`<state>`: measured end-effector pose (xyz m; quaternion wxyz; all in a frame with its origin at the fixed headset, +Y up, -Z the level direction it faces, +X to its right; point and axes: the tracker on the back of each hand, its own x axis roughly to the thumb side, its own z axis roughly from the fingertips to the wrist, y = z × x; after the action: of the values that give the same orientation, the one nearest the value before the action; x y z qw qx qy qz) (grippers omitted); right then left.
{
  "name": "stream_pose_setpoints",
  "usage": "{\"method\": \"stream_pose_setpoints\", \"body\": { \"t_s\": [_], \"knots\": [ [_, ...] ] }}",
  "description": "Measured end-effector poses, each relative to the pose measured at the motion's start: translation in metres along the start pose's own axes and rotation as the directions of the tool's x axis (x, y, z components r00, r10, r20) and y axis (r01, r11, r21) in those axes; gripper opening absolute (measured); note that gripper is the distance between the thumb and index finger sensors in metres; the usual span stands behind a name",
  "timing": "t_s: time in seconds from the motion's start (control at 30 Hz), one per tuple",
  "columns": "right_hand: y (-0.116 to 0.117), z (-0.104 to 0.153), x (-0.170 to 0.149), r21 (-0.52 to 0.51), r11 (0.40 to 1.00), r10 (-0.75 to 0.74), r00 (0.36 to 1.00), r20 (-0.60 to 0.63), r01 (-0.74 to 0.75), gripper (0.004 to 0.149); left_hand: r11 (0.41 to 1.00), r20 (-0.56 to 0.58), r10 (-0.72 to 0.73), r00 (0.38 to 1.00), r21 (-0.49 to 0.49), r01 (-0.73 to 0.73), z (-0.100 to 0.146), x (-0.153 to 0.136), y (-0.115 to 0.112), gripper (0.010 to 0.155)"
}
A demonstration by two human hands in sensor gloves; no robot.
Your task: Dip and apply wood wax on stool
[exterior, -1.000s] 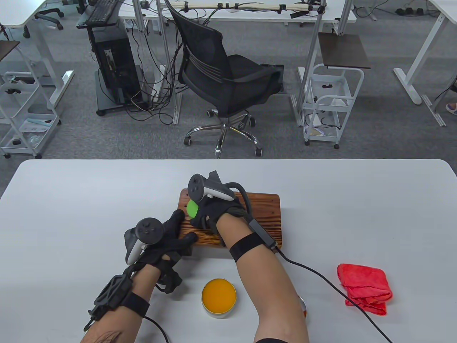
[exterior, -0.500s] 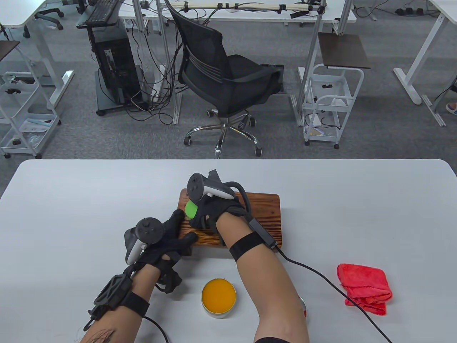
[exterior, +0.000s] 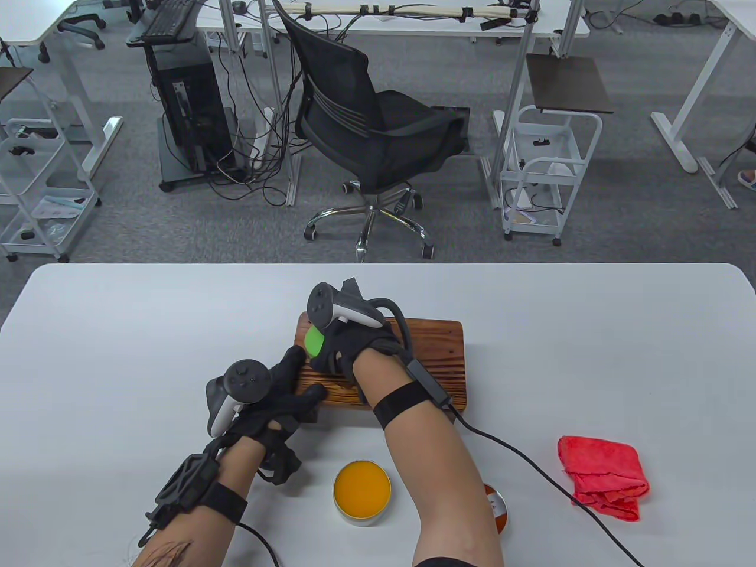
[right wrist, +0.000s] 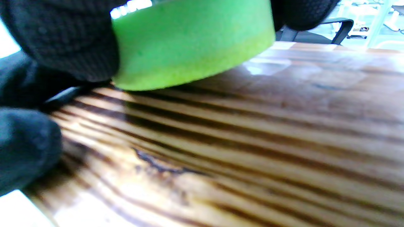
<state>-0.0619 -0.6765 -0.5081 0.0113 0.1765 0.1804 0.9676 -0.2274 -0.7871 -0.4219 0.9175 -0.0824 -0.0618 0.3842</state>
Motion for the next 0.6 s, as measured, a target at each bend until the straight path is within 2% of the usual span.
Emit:
{"method": "stream_pose_setpoints", "body": {
  "t_s": [0.37, 0.6],
  "knots": [
    [-0.006, 0.009, -0.011, -0.042, 0.999, -0.023, 1.000, 0.002, 0.023, 0.097, 1.000, -0.001, -0.001, 1.000, -0.003, 0.001, 0.000, 0.000, 0.000, 0.102],
    [-0.016, 0.042, -0.031, -0.099, 0.995, -0.003, 1.000, 0.007, 0.004, 0.098, 1.000, -0.013, -0.012, 1.000, 0.005, 0.012, 0.000, 0.000, 0.002, 0.102]
  ]
}}
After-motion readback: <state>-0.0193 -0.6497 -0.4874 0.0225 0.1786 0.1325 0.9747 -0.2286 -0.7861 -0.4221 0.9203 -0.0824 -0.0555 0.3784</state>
